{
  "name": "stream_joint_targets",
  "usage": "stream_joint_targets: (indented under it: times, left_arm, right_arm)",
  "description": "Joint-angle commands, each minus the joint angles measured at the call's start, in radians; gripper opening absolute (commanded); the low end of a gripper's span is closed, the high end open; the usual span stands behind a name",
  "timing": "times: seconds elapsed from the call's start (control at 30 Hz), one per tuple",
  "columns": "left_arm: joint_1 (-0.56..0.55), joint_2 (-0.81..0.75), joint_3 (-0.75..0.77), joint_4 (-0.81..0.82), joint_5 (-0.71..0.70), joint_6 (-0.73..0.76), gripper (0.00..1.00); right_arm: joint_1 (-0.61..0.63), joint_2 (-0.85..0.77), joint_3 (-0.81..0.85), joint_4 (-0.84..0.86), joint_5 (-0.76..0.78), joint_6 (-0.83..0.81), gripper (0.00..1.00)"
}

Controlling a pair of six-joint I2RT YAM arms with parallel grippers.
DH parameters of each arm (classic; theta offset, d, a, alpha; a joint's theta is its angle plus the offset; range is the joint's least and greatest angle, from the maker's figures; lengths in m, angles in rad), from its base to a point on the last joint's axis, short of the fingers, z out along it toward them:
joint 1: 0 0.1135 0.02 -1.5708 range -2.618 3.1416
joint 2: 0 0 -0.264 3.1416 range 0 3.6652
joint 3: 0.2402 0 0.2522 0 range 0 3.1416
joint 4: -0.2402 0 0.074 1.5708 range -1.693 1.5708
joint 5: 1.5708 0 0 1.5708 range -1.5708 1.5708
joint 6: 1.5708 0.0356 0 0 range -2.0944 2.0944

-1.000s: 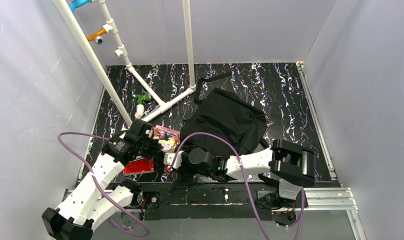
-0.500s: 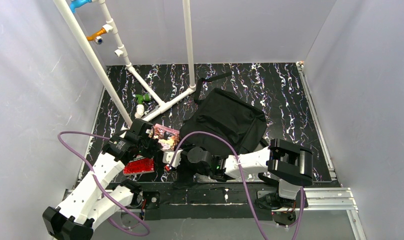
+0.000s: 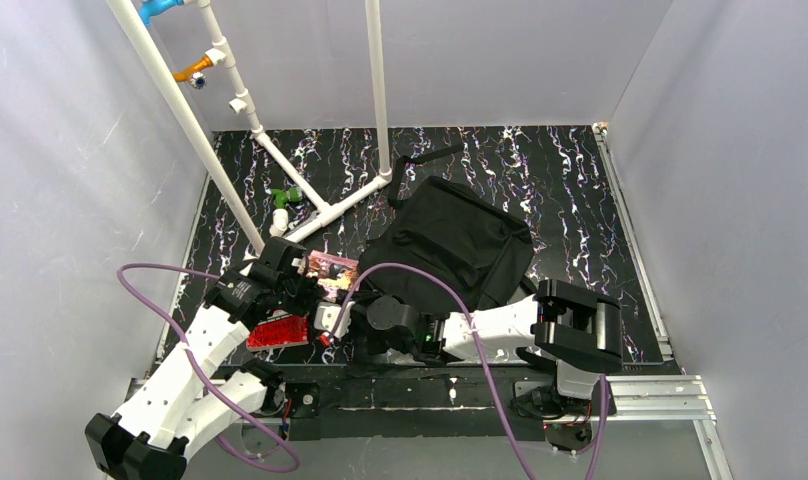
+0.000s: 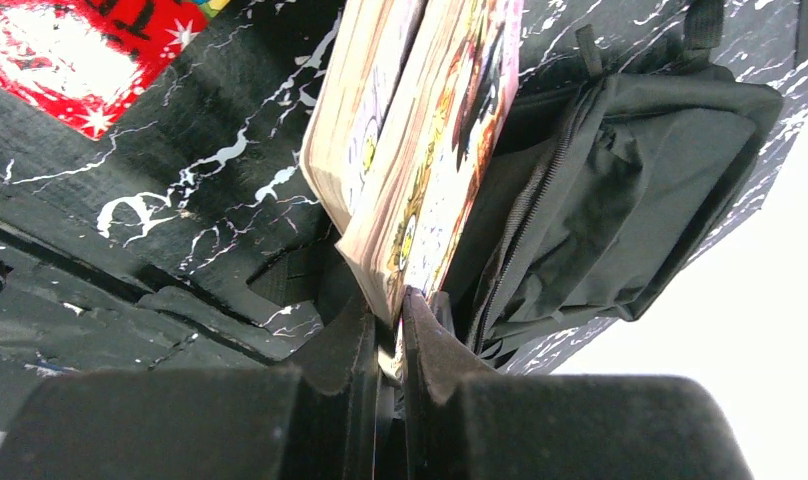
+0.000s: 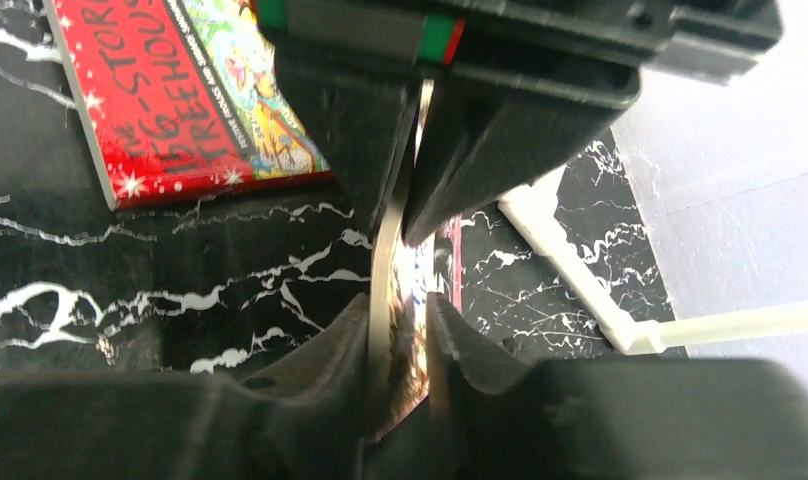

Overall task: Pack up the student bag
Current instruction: Pick up the book from the center of the board.

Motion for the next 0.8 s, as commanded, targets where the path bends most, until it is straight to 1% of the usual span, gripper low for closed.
stream_joint_targets:
  times: [0.0,0.03,0.07,0.1,0.13,0.17,0.23,0.27,0.3,0.37,0.43,0.5,0.53,0.67,0.7,0.77]
  left_arm:
    - [-0.001,0.006,-0.003,-0.026,0.016,0.024,0.0]
    - [-0.002,0.004,-0.003,-0.027,0.009,0.036,0.02]
    - [-0.001,0.0,-0.003,-0.029,-0.001,0.049,0.09]
    - [-0.001,-0.004,-0.002,-0.033,-0.015,0.059,0.16]
    - [-0.001,-0.009,-0.001,-0.034,-0.032,0.075,0.14]
    - [-0.002,-0.013,-0.001,-0.032,-0.046,0.093,0.1]
    - [-0.002,-0.015,0.004,-0.035,-0.068,0.125,0.08]
    - [-0.002,-0.015,0.006,-0.043,-0.074,0.133,0.08]
    - [-0.001,-0.015,0.008,-0.049,-0.077,0.137,0.08]
    - [-0.001,-0.02,0.006,-0.059,-0.079,0.135,0.09]
    - [-0.001,-0.024,0.004,-0.058,-0.079,0.132,0.09]
    - [-0.001,-0.025,0.006,-0.061,-0.079,0.131,0.09]
    - [-0.002,-0.024,0.01,-0.064,-0.079,0.132,0.09]
    - [-0.001,-0.025,0.018,-0.067,-0.086,0.134,0.09]
    - [-0.001,-0.023,0.019,-0.068,-0.088,0.135,0.09]
    - [-0.001,-0.02,0.019,-0.069,-0.085,0.137,0.09]
  right_arm:
    - [0.0,0.021,0.085,0.033,0.056,-0.028,0.25]
    - [0.0,0.023,0.089,0.015,0.055,-0.031,0.16]
    - [0.0,0.026,0.101,-0.01,0.051,-0.033,0.09]
    - [0.0,0.029,0.109,-0.03,0.044,-0.033,0.05]
    - [0.0,0.031,0.111,-0.043,0.038,-0.034,0.04]
    - [0.0,0.031,0.107,-0.048,0.031,-0.032,0.03]
    - [0.0,0.027,0.096,-0.049,0.022,-0.017,0.03]
    - [0.0,0.024,0.09,-0.055,0.013,-0.006,0.04]
    - [-0.001,0.019,0.085,-0.063,0.004,0.002,0.09]
    - [-0.001,0.01,0.073,-0.076,-0.009,0.011,0.21]
    - [-0.001,-0.005,0.059,-0.085,-0.006,0.01,0.29]
    - [-0.002,-0.02,0.041,-0.093,-0.008,-0.007,0.41]
    - [-0.001,-0.026,0.036,-0.098,-0.014,-0.012,0.44]
    - [-0.001,-0.025,0.043,-0.124,-0.007,-0.02,0.44]
    - [-0.001,-0.025,0.042,-0.126,-0.003,-0.021,0.42]
    - [-0.002,-0.027,0.04,-0.126,0.002,-0.018,0.35]
